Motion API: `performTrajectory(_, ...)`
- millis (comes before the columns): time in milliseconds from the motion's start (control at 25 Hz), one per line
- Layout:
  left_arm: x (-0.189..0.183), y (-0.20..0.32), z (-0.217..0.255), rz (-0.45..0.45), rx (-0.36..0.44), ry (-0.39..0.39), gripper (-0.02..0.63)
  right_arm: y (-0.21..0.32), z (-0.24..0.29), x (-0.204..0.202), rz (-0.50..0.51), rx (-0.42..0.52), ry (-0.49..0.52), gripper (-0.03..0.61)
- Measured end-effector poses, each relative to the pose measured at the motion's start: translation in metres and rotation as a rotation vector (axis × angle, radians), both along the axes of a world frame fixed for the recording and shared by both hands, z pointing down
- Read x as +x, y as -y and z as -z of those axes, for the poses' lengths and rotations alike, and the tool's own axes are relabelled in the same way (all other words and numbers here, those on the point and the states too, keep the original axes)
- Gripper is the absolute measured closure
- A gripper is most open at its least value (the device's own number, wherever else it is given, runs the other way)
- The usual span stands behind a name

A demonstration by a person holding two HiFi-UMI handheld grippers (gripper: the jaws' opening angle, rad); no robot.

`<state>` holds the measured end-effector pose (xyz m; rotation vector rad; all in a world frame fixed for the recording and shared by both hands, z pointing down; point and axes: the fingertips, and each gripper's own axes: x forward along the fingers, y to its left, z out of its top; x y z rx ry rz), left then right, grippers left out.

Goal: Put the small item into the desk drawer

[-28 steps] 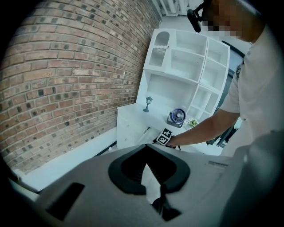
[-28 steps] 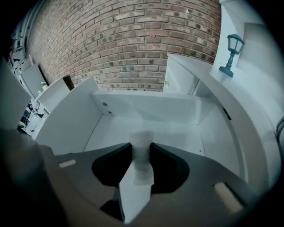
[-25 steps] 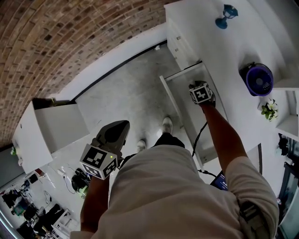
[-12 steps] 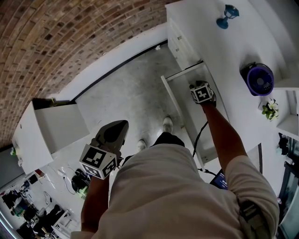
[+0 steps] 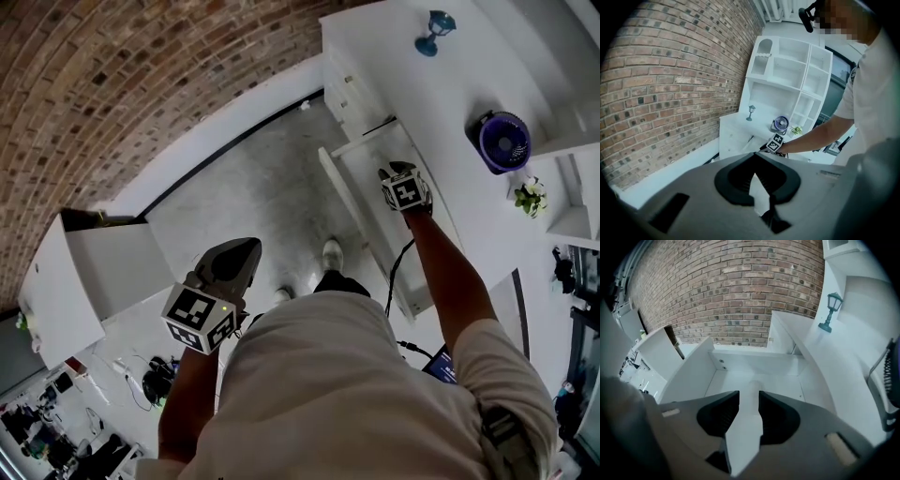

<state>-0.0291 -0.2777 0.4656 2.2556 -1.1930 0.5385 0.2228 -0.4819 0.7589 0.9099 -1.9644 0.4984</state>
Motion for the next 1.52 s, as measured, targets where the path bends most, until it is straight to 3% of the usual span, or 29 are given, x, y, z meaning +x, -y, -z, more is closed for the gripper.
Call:
performTrajectory(560, -0.033, -0.072, 0.012, -0.121, 0.052, -0.071, 0.607, -0.092, 0.09, -0.016, -0.1, 0.138, 0.058, 0.537)
performTrajectory(1000, -0.064, -0.137, 0.018, -0.182, 0.088, -0.116, 0.607, -0.193, 0.148, -0.047, -0.168, 0.192, 0.15, 0.566)
performTrajectory(1200, -0.077, -0.167, 0.017, -0.191, 0.088, -0.128, 0.607, -0.244, 0.171, -0.076, -0.141, 0.198, 0.208, 0.566)
performTrajectory(1520, -0.085, -0.205, 0.016, -0.203, 0.101, -0.155, 0.608, -0.325, 0.222, -0.145, -0.009, 0.212, 0.351, 0.566)
